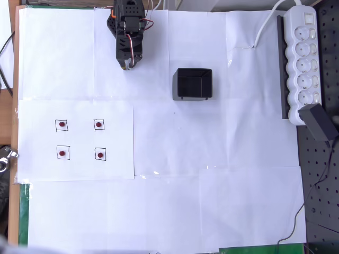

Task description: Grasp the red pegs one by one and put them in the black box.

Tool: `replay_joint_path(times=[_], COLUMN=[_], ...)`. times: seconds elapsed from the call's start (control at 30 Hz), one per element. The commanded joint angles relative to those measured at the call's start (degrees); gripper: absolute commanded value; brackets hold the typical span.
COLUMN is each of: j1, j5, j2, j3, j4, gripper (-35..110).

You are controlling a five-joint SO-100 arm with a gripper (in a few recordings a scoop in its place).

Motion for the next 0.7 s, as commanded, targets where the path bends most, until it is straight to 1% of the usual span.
replay_joint_path(times=[0.0,0.37,0.4,0.43,0.47,0.5,0.53,0.57,0.67], j1=[0.8,0.2,0.3,1.5,3.6,6.3,8.0,9.4,12.7], j5=[-0.7,-0.7,0.7,12.9,12.4,13.4,14.6,15.7,16.9], j2=[-1.2,-1.2,-1.1,2.2,8.1,15.8,20.8,25.6,37.7], j3=[-0.6,-0.6,-0.6,0.1,0.6,-0.3,-0.6,-0.6,-0.3], j4=[0.4,0.4,0.0,-4.3,-14.9,-32.0,-41.7,-50.3,-66.8], gripper=[0,0,0,0,0,0,1,1,2])
